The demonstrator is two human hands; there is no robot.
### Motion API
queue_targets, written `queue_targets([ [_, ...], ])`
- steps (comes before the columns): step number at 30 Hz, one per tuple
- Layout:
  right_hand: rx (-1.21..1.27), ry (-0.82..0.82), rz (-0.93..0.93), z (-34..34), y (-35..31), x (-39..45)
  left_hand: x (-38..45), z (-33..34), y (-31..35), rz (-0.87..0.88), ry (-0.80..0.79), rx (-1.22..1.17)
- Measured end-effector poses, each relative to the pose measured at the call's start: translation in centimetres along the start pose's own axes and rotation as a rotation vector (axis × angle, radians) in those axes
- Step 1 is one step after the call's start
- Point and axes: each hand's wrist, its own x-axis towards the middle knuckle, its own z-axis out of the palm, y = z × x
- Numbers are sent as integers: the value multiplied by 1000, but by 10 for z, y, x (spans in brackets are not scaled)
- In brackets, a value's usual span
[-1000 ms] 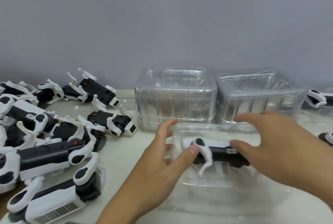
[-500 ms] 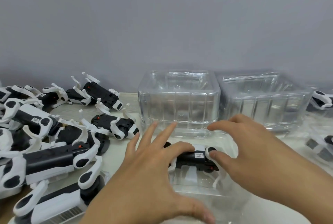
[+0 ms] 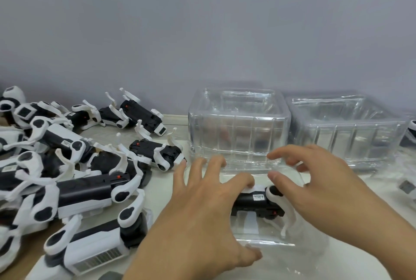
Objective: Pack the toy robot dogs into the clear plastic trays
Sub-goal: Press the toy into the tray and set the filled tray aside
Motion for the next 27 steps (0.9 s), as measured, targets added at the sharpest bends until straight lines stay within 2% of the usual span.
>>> queue_targets([
  [3,108,97,21,-3,-1,3,1,-2,2,49,114,29],
  [7,348,288,12,-13,-4,3,4,-8,4,109,347,62],
  [12,533,227,-103,-22,-13,-4,8,-13,9,94,688,156],
  [16,599,233,-210,-20,-17,-5,7,-13,8,83,738,155],
  [27,634,264,-222,-18,-16,-5,8,-11,8,109,797,145],
])
